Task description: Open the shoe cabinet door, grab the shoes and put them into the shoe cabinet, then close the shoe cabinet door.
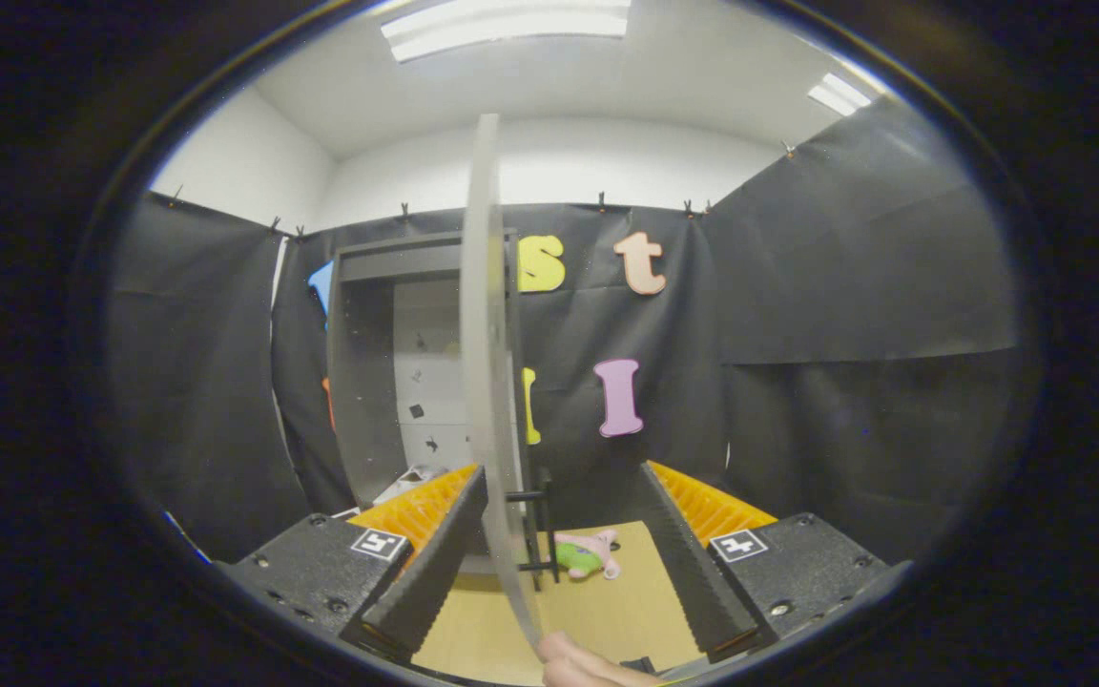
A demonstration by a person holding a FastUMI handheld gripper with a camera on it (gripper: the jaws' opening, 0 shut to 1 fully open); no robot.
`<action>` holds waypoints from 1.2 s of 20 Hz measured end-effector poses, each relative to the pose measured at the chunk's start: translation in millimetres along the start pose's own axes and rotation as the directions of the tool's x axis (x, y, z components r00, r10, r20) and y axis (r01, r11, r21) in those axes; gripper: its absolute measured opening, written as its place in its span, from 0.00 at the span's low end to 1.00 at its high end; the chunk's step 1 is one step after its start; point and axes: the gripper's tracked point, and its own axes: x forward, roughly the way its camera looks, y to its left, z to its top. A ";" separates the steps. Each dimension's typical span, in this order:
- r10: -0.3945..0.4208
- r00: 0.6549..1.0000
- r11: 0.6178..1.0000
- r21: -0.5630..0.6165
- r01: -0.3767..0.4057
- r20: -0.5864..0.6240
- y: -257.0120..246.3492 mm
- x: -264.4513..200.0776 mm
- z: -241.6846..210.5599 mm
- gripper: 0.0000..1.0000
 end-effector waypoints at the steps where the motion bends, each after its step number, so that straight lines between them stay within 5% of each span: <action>1: -0.002 1.000 1.000 0.001 0.002 -0.010 -14.8 6.5 -4.0 1.00; 8: 0.054 0.994 0.998 0.028 -0.052 -0.096 -65.8 53.7 -48.9 1.00; 17: 0.228 0.960 0.974 0.019 -0.228 -0.161 -18.8 95.6 -79.1 1.00; 24: 0.142 0.978 0.989 -0.021 -0.147 -0.152 -7.8 91.2 -81.7 0.98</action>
